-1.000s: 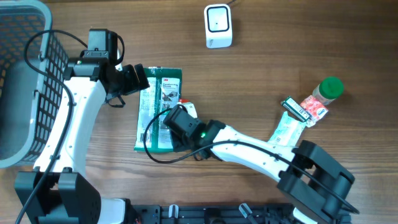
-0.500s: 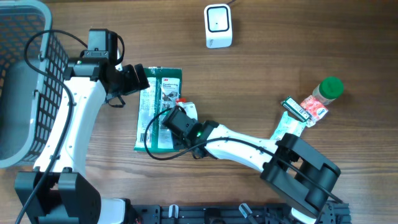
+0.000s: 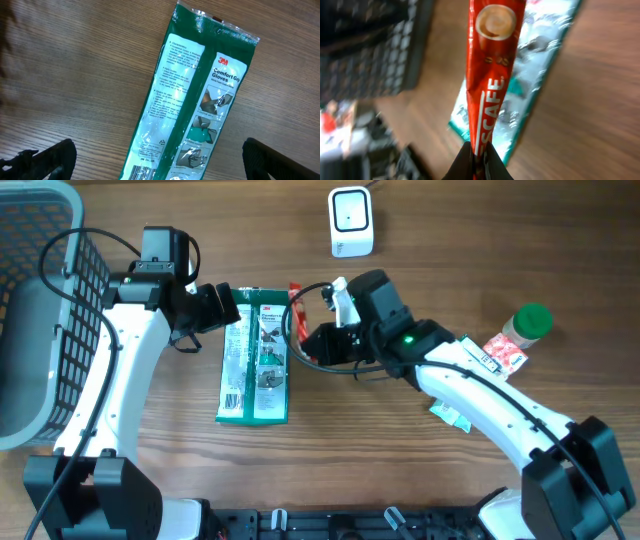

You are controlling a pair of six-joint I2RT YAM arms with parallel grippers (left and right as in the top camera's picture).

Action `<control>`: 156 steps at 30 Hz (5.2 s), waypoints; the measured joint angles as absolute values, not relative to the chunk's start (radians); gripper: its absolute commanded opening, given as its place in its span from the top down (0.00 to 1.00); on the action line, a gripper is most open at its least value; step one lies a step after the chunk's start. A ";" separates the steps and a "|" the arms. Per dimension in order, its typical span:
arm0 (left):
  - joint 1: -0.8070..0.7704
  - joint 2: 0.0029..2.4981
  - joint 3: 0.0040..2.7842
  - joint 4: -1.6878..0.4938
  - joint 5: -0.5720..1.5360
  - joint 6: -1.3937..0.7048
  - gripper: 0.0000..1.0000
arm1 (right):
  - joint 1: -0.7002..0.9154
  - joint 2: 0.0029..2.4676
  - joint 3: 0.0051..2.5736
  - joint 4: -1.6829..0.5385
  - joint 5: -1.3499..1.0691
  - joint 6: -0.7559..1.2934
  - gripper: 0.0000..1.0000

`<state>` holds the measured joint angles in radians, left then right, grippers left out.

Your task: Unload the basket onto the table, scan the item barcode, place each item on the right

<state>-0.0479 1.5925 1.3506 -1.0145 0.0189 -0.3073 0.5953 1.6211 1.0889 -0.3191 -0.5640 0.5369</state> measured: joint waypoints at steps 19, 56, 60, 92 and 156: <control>-0.048 1.592 1.351 -1.015 0.019 -0.307 0.00 | 0.685 2.063 1.009 0.117 -0.949 0.609 0.88; -0.048 1.592 1.351 -1.015 0.019 -0.307 0.00 | 0.595 1.856 1.008 -0.073 -0.691 0.473 0.56; -0.048 1.592 1.351 -1.015 0.019 -0.307 0.00 | 0.595 1.855 1.008 -0.098 -0.657 0.435 0.58; -0.048 1.592 1.351 -1.015 0.019 -0.307 0.00 | 1.013 1.680 1.106 -0.325 0.018 0.111 0.67; 0.022 1.592 1.351 -0.988 0.348 -0.402 0.15 | 0.783 1.621 1.145 -0.268 -0.374 0.211 0.96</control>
<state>0.0223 1.5925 1.3506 -0.9878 0.3477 -0.4023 0.7834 1.6207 1.1450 -0.2684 -0.3737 0.2108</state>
